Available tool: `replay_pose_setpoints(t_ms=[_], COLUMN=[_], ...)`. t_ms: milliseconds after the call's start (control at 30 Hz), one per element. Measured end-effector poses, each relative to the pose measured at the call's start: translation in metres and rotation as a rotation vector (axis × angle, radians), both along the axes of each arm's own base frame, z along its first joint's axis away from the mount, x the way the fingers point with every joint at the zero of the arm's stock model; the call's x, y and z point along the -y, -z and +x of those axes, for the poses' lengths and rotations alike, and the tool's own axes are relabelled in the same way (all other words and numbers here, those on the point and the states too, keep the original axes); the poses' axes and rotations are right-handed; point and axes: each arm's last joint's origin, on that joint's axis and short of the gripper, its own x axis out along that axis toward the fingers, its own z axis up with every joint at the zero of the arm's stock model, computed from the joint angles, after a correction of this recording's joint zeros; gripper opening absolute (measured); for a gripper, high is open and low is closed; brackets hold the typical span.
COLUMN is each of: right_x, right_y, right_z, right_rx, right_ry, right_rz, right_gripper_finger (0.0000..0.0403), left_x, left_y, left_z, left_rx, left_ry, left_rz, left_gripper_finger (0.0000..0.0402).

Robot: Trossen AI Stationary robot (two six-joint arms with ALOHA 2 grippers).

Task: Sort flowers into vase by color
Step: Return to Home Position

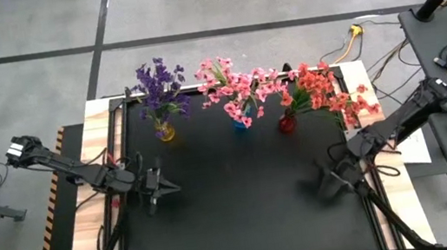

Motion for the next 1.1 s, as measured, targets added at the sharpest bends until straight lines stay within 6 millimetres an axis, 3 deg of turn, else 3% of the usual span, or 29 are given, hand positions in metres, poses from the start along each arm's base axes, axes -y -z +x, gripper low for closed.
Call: replay_pose_setpoints(t_ms=[367,633,1100], right_x=[0.011,0.014,0.013], right_y=[-0.018,-0.025,-0.024], right_z=[-0.014,-0.019,-0.018], right_rx=[0.118,0.112,0.057], right_ry=[0.064,0.087,0.095], right_rz=[0.154,0.28,0.311], right_gripper_finger=[0.0242,0.0251,0.0245], left_x=[0.001,0.001,0.001], left_y=[0.003,0.006,0.011], left_z=[0.001,0.002,0.003], left_rx=[-0.027,-0.05,-0.091], left_ry=[0.0,0.0,0.0], left_rz=[0.012,0.022,0.04], left_gripper_finger=[0.0,0.0,0.0])
